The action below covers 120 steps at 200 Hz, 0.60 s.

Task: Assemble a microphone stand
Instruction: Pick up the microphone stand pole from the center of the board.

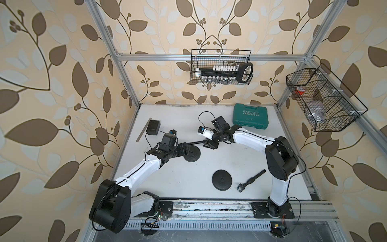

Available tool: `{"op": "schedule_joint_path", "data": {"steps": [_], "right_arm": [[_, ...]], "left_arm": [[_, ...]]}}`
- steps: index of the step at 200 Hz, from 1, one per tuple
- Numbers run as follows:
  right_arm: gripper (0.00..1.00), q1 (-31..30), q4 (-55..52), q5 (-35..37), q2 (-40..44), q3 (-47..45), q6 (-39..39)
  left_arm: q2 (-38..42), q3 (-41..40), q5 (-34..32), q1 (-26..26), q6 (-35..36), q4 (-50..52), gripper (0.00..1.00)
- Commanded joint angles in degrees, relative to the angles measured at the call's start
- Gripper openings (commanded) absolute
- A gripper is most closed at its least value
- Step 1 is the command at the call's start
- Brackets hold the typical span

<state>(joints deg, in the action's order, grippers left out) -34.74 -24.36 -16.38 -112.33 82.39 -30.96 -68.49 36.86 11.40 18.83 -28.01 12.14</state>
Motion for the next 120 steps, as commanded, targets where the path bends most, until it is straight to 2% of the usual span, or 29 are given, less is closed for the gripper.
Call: {"op": "schedule_joint_path", "data": {"steps": [1,55,120], "right_arm": [[0.5,-0.2,-6.7,2.8,-3.5,5.2,-6.8],[0.43,-0.2,-12.7,6.8,-10.4,14.3,-12.5],[0.4,-0.5,-17.6,10.6,-17.0,22.5,-16.4]], "left_arm": [[2.5,-1.5,0.8,0.5,-1.2,1.4,0.75],[5.5,-3.4,0.1,0.5,-1.1,2.0,0.76],[6.5,-4.7,0.2,0.5,-1.2,1.6,0.78]]}}
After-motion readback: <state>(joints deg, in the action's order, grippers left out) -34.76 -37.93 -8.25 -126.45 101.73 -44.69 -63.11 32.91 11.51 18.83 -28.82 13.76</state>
